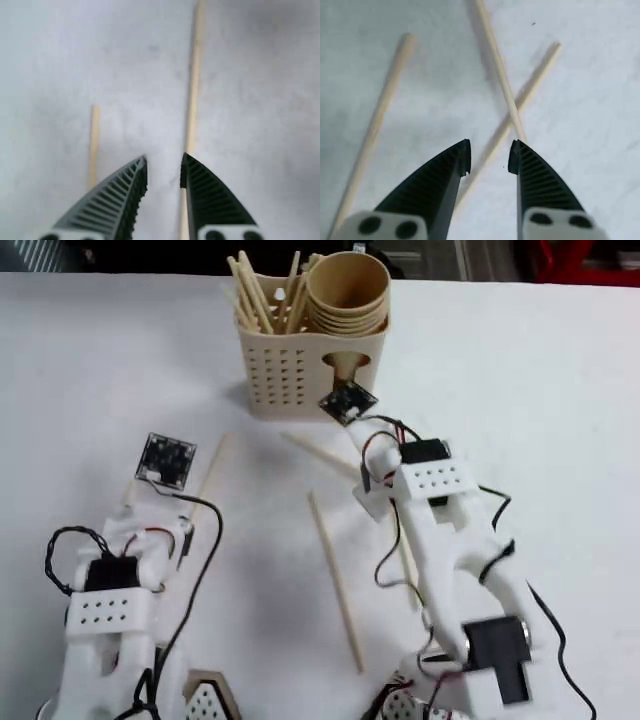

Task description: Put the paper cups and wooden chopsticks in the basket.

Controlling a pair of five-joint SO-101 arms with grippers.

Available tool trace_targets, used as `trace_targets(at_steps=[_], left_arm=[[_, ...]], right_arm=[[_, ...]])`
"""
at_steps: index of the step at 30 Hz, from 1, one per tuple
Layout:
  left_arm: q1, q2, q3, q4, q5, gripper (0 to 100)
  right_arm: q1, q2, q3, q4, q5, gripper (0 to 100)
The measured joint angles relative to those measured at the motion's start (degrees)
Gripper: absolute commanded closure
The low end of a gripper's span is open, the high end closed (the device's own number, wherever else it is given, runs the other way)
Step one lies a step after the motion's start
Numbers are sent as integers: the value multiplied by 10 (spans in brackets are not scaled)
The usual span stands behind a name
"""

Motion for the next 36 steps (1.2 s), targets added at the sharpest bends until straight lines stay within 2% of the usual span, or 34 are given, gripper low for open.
trace_targets(at_steps=[6, 13, 18, 27, 36], left_arm=[[0, 0, 0, 0, 0, 876], [0, 0, 0, 0, 0, 876], [0, 0, 0, 0, 0, 875], [0, 0, 0, 0, 0, 875], [0, 0, 0, 0, 0, 875]], right_arm=[[33, 117, -60, -19, 0, 861], [37, 215, -132, -18, 0, 865], [40, 244, -157, -18, 0, 988], [42, 249, -170, -12, 2, 981], [20, 179, -167, 107, 3, 981]])
